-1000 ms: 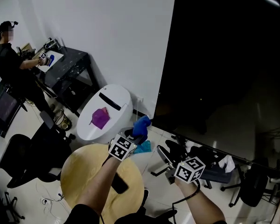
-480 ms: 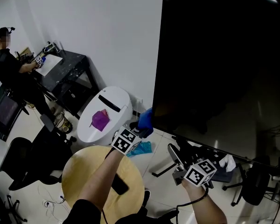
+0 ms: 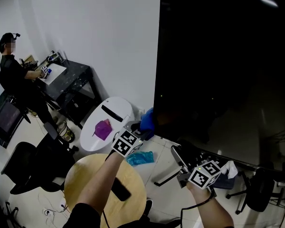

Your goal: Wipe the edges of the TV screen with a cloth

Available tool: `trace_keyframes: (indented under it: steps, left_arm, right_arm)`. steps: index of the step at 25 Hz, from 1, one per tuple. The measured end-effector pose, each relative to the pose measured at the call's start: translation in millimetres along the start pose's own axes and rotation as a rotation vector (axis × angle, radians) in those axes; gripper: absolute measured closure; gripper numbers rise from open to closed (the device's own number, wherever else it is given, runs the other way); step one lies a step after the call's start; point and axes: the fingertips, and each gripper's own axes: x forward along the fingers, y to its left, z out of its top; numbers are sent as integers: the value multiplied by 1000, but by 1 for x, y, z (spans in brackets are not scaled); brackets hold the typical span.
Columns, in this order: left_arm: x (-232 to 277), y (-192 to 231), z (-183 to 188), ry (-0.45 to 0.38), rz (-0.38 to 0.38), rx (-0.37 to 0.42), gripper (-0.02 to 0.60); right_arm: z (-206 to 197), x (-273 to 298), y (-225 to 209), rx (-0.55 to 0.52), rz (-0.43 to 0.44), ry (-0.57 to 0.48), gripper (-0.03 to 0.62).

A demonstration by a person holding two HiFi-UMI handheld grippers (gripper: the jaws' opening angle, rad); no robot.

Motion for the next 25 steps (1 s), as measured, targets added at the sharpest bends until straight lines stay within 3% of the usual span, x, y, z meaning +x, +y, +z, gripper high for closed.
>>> trace_keyframes:
  steps: [11,17,25]
  left_arm:
    - [-39,9,83,-41,11,147,444]
    - [-65,19,128,-92,13,134,443]
    - [-98,28,203,-121,52,204,443]
  right_arm:
    - [53,-29,20,-96,0,0,365]
    - [91,-35,34,-178,-1,-28,367]
    - [158,-37,66,-334,41,-58,372]
